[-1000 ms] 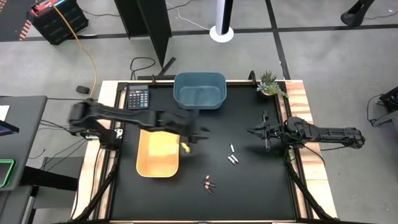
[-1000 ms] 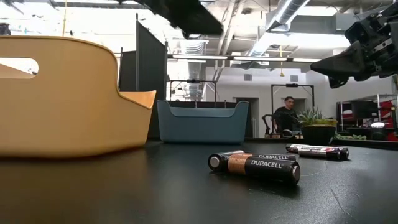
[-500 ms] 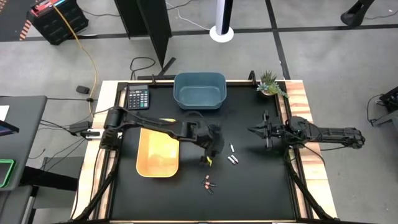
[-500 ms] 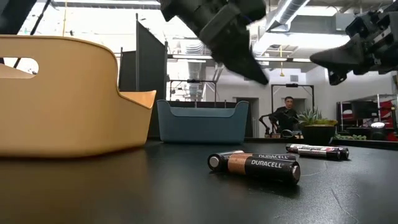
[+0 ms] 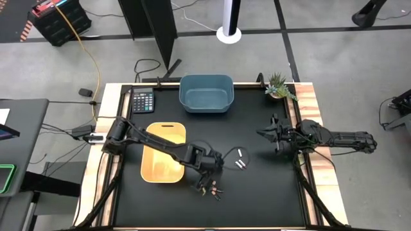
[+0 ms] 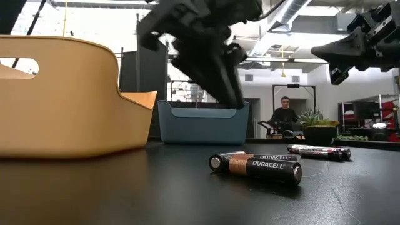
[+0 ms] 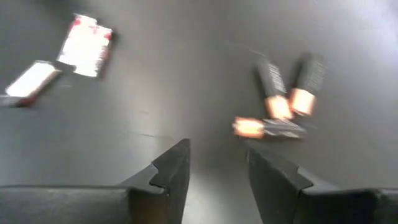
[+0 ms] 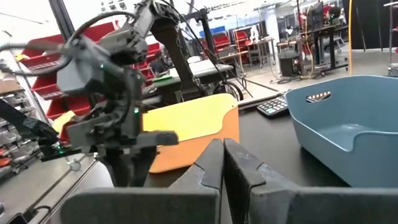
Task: Sort batteries
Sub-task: Put the top black battery into the orange bin
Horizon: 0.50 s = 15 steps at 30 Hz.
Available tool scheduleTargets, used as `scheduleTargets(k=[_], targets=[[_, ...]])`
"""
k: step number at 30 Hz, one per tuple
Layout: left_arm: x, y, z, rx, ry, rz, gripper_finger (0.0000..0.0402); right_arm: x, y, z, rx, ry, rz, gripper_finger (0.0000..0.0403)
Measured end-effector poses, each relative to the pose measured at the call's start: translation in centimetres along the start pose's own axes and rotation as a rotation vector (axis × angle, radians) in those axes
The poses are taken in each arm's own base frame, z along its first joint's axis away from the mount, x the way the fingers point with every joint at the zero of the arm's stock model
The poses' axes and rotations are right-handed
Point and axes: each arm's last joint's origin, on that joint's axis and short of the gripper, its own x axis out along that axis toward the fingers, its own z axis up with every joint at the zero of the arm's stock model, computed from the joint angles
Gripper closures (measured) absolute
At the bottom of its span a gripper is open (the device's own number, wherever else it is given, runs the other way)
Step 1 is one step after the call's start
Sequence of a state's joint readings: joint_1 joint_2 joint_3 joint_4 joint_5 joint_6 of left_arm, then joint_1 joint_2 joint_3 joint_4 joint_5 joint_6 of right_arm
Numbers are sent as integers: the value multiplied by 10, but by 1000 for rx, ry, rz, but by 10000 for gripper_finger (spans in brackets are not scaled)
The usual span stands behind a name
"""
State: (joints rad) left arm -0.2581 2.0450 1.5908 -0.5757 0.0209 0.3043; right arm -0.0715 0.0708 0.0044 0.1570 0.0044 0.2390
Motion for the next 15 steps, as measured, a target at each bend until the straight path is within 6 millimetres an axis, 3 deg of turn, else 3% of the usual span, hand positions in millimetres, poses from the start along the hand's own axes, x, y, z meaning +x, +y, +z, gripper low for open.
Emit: scheduleTargets(k=[3,8,15], targets=[[4,-14,-2,0,29,-28,219,0,0,0,0,0,0,372],[3,-22,2,-162,22,-32,165,0,0,0,0,0,0,372],[3,-36,7,-181,5,-18,153,0,0,0,-1,0,-1,372]])
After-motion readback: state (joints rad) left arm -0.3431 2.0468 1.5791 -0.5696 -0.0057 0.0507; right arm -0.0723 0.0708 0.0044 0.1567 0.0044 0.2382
